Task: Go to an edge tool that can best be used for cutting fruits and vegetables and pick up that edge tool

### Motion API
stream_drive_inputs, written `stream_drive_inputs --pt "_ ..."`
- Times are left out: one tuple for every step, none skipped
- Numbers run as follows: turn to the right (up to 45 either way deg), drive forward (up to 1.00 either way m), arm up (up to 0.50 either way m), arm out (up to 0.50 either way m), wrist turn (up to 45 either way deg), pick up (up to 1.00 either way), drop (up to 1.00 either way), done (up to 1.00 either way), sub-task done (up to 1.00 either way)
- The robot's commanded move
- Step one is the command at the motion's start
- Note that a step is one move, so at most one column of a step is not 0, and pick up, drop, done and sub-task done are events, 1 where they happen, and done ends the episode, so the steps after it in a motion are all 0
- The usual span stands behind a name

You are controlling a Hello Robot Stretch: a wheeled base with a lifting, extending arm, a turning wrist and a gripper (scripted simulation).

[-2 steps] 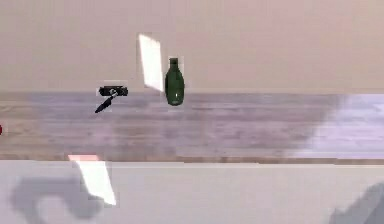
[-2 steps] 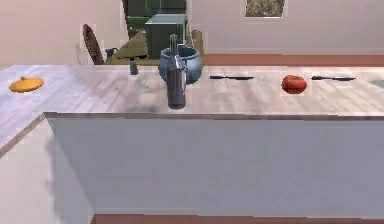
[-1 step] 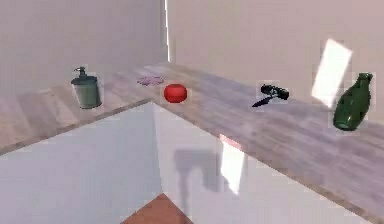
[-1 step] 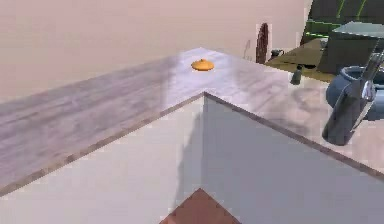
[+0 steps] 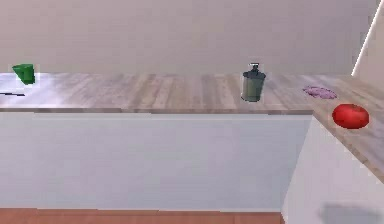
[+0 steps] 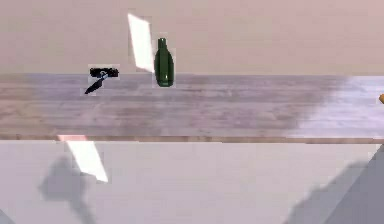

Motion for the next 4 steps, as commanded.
stream_drive_inputs --pt "-21.0 0.0 0.0 0.0 0.0 0.0 0.0 0.0 0.0" --pt "45.0 0.0 0.0 0.0 0.0 0.0 0.0 0.0 0.0" --pt "45.0 0.0 0.0 0.0 0.0 0.0 0.0 0.0 0.0" --pt "21.0 0.0 0.0 0.0 0.0 0.0 0.0 0.0 0.0"
